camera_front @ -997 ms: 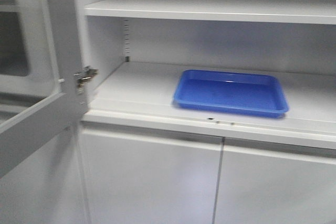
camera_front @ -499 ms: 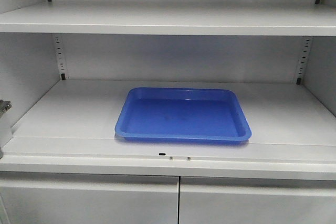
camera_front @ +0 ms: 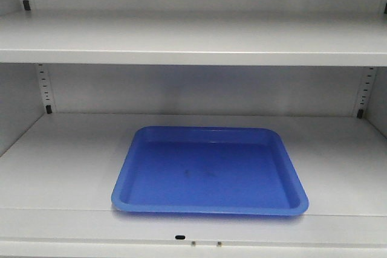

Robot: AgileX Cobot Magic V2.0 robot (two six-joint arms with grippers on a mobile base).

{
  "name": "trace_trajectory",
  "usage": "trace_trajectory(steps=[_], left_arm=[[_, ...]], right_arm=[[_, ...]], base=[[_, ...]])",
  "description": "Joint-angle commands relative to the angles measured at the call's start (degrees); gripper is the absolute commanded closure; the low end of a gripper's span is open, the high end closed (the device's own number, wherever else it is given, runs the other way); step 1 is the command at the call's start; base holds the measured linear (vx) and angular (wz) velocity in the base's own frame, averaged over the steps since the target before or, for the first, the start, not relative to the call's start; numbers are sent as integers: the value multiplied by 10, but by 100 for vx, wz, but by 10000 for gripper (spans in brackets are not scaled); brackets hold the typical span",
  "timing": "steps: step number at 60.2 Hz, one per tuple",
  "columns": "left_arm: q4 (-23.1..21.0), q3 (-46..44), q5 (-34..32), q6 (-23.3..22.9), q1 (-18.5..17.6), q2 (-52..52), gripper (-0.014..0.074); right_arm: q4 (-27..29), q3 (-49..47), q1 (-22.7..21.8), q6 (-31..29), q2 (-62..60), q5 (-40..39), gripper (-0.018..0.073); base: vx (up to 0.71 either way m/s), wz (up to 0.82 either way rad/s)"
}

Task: Pick beaker and place in left cabinet
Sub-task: 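Extend the right arm into the cabinet over the blue tray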

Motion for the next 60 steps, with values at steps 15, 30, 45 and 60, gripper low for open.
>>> trace_trajectory(steps=[15,30,45,60], left_arm=[[-2,8,-51,-2,-4,-11,604],[-2,8,-51,-2,-4,-11,604],[-2,8,-51,-2,-4,-11,604],[-2,8,-51,-2,-4,-11,604]], right_arm=[[-7,-17,0,-3,2,-46,564],[-7,-17,0,-3,2,-50,564],[-7,-17,0,-3,2,-53,564],[0,-17,0,0,2,-66,564]], base=[[15,-9],[2,-2],[0,0],[0,0]])
